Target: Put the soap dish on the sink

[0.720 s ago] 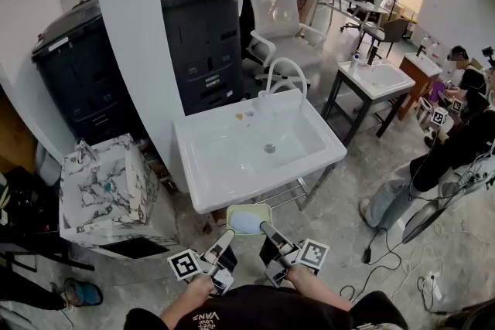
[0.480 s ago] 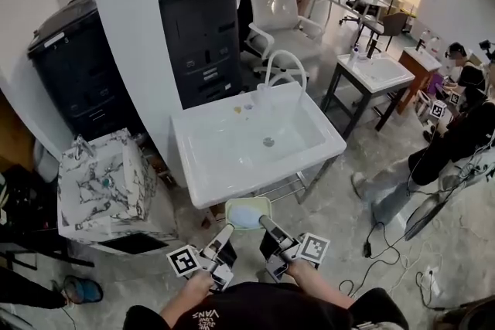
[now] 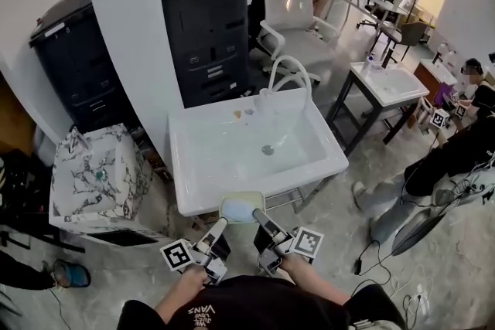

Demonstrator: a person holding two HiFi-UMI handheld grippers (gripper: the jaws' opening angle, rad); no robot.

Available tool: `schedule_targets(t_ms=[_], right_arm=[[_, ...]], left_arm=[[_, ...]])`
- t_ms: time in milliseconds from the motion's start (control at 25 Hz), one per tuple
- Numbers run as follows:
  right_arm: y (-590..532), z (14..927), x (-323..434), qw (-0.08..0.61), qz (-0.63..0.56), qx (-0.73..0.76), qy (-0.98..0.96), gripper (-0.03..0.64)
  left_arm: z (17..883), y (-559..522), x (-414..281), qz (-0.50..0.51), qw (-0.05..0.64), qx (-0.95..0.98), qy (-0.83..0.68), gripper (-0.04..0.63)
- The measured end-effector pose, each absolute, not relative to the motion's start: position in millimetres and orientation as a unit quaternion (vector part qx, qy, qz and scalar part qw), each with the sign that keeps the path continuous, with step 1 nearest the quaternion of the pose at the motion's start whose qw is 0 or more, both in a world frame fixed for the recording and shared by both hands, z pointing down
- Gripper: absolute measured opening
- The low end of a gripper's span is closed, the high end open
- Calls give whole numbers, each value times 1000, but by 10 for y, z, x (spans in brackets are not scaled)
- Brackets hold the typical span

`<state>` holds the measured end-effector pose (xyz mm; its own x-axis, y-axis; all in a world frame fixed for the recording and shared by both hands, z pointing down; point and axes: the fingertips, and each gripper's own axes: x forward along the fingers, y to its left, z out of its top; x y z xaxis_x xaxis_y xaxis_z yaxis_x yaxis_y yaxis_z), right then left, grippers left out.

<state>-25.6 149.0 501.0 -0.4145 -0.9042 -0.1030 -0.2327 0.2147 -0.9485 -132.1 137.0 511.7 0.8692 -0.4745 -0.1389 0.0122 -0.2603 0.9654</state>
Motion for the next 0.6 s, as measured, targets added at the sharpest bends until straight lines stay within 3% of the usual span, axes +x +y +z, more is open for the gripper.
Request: schedule_targets(t_ms=[600], right_arm=[[710,5055,488,282,-515,-336,736,92]], left_arm=[[5130,851,-591,-280,558,742,-244,118]])
